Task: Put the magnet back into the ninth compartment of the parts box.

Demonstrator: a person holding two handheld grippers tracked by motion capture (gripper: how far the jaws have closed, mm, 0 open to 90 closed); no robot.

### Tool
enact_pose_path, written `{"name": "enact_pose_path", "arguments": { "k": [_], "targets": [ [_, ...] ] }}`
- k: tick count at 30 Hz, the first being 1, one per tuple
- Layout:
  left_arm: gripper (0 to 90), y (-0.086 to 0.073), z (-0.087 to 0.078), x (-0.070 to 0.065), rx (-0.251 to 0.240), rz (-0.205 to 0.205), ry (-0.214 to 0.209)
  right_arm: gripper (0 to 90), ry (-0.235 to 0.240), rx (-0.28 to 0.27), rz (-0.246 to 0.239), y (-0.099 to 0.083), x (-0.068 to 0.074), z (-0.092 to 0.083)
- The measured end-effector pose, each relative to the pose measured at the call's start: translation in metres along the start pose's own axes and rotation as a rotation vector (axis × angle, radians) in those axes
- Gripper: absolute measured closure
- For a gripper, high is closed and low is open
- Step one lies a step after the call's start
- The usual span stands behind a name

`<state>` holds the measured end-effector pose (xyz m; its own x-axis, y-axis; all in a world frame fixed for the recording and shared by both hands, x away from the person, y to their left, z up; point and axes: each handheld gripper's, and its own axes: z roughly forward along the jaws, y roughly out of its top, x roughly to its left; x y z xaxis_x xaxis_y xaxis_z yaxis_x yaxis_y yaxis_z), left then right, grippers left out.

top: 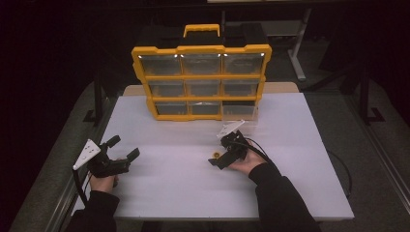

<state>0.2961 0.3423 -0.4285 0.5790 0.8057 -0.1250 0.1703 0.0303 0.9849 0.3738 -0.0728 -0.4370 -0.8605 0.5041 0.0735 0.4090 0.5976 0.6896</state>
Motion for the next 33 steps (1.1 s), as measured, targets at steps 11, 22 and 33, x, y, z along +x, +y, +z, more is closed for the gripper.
{"name": "enact_pose_path", "arguments": {
  "k": [11, 22, 33],
  "targets": [
    [0.0, 0.000, 0.000, 0.000, -0.003, -0.002, 0.000, 15.2, 0.011, 0.048, 0.008, -0.002, -0.004, 0.004],
    [0.0, 0.000, 0.000, 0.000, -0.003, 0.001, 0.001, 38.4, 0.013, 0.079, -0.007, -0.002, 0.000, 0.008],
    [0.0, 0.000, 0.000, 0.000, -0.004, 0.001, 0.001, 60.4, -0.038, 0.072, -0.067, 0.000, 0.008, 0.007]
  ]
}}
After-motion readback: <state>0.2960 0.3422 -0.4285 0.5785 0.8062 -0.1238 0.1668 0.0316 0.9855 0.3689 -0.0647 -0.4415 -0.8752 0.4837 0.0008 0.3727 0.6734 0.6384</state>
